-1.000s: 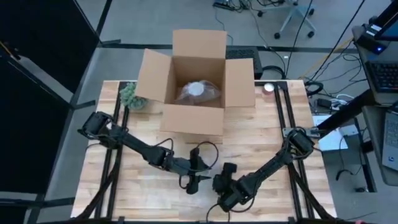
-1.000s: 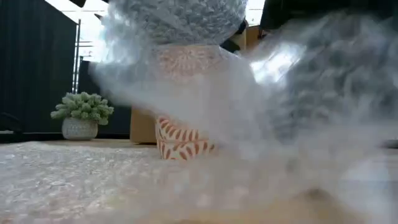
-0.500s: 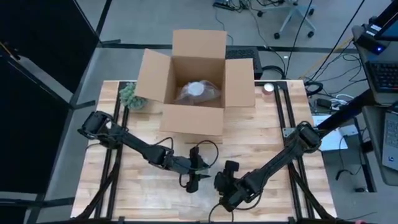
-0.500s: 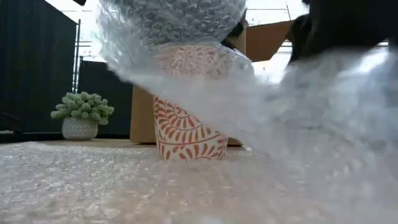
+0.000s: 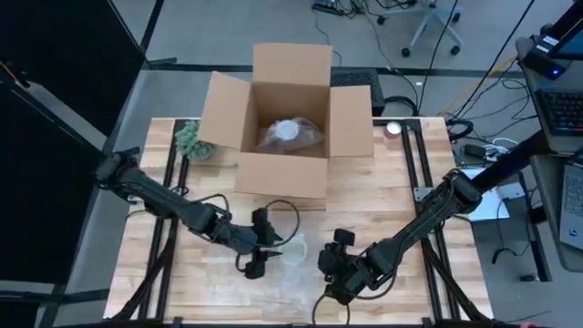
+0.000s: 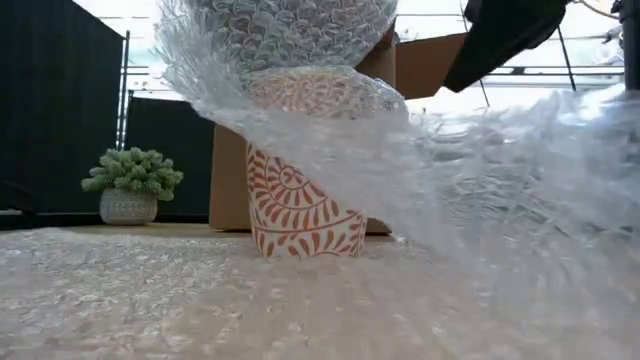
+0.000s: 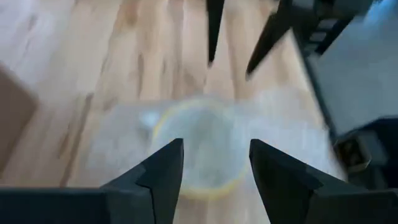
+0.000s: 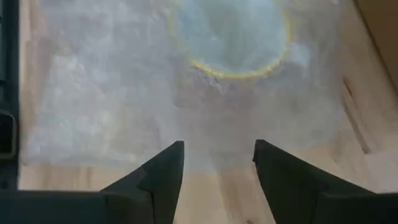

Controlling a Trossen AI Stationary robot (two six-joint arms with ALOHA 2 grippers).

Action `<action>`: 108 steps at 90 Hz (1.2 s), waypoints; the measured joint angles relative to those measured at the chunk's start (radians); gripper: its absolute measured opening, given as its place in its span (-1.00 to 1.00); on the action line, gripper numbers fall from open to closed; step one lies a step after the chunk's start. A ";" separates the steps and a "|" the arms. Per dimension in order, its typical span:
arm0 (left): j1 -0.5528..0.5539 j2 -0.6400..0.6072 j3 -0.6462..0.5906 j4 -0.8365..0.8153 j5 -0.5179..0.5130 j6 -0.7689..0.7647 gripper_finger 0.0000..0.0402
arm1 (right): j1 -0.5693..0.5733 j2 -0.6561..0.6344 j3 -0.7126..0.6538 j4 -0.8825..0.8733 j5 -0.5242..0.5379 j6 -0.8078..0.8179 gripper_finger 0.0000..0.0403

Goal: Wrap mug
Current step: Wrap the yellow patterned mug with bubble wrap

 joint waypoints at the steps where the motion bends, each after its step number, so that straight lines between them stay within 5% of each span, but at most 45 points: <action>1: -0.003 0.000 0.000 -0.002 -0.005 -0.002 -0.14 | -0.002 -0.004 0.000 -0.003 0.000 -0.002 -0.10; 28: -0.065 0.013 -0.070 -0.010 -0.157 -0.042 -0.14 | -0.091 -0.073 0.000 -0.095 0.005 -0.047 -0.10; 55: -0.125 0.004 -0.128 -0.147 -0.266 -0.205 -0.14 | -0.056 -0.053 0.000 0.144 0.002 -0.125 -0.10; 65: -0.146 0.015 -0.140 -0.270 -0.447 -0.275 -0.14 | -0.023 -0.024 0.000 0.189 0.031 -0.107 -0.10; 77: -0.083 0.034 -0.181 -0.154 -0.636 -0.223 -0.14 | -0.006 0.023 0.000 0.244 0.084 -0.129 -0.10; 90: 0.000 0.063 -0.211 0.101 -0.589 -0.046 -0.14 | -0.019 0.064 0.000 0.288 0.078 -0.144 -0.10; 108: 0.047 0.087 -0.212 0.341 -0.383 0.125 -0.14 | -0.016 0.075 0.000 0.312 0.073 -0.171 -0.10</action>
